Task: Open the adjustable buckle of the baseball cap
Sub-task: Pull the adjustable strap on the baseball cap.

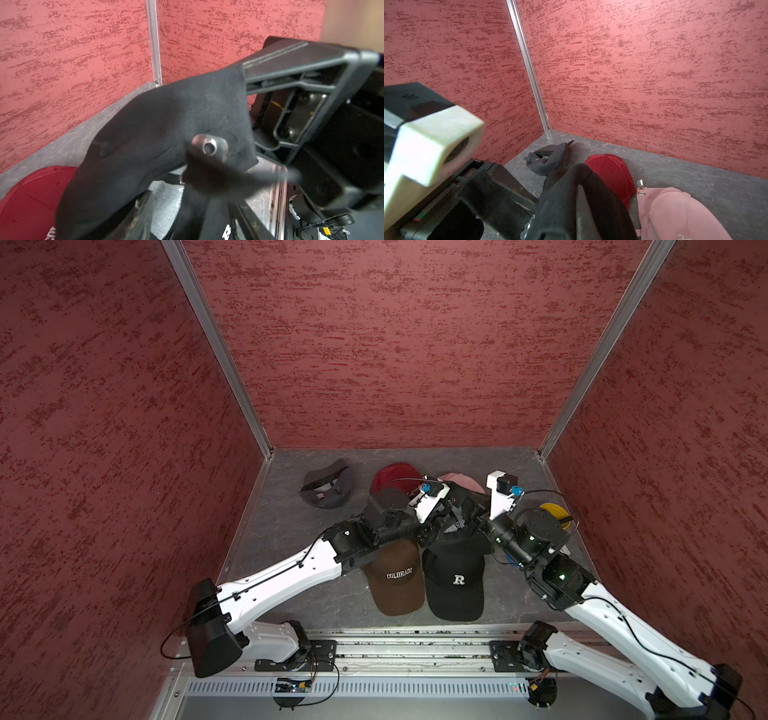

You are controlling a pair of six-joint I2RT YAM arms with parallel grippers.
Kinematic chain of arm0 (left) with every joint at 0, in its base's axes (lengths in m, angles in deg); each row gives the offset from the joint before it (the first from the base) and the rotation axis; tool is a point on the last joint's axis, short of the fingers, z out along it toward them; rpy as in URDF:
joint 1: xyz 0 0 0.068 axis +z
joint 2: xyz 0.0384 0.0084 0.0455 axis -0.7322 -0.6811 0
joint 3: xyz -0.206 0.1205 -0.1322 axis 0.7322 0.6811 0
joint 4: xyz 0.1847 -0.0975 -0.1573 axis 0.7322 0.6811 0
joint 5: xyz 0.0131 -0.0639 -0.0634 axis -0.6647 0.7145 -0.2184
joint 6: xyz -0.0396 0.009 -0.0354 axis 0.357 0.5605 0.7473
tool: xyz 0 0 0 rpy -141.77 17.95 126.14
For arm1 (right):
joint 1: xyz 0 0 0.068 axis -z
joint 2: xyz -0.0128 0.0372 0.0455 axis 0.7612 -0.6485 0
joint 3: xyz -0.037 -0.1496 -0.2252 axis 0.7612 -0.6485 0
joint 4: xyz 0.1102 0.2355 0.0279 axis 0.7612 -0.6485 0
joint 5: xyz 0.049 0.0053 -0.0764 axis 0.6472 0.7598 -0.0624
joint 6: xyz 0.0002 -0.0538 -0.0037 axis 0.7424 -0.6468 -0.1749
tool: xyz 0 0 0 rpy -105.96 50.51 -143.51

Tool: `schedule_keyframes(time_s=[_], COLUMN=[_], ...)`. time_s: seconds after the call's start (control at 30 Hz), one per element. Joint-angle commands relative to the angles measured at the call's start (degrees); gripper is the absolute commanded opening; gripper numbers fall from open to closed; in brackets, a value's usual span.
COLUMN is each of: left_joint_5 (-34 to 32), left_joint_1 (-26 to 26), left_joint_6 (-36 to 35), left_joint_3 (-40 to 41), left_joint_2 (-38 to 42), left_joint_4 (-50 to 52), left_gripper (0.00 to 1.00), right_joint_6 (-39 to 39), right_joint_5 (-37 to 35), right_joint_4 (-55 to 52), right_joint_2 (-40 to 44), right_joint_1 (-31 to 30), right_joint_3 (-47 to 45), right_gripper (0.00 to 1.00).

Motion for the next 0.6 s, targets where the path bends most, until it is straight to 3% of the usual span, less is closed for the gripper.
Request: schedule_keyframes(time_s=[0.0,0.17,0.23,0.43,0.57], left_joint_5=[1.43,3.18,2.98,1.45,0.23], left_joint_1=[-0.14,-0.08,-0.07,-0.31,-0.92], left_joint_6=[0.31,-0.01,0.1,0.28,-0.4], left_joint_3=[-1.29,-1.35,-1.68,-3.46,-6.61], left_joint_2=[-0.65,0.12,0.55,1.79,1.55], left_joint_4=[-2.62,-0.95,0.56,5.94,10.89], left_gripper=[0.48,0.13,0.03,0.0,0.0], right_joint_6=[-0.39,-1.11,-1.83,-8.02,-11.7], right_joint_5=[1.05,0.26,-0.01,1.24,0.06], right_joint_4=[1.52,1.23,1.06,-0.06,-1.09], right_joint_2=[0.64,1.01,0.92,1.01,1.88], right_joint_1=[0.41,0.44,0.46,0.5,0.47], right_joint_3=[0.82,0.63,0.62,-0.16,-0.86], right_gripper=[0.0,0.0,0.0,0.01,0.18])
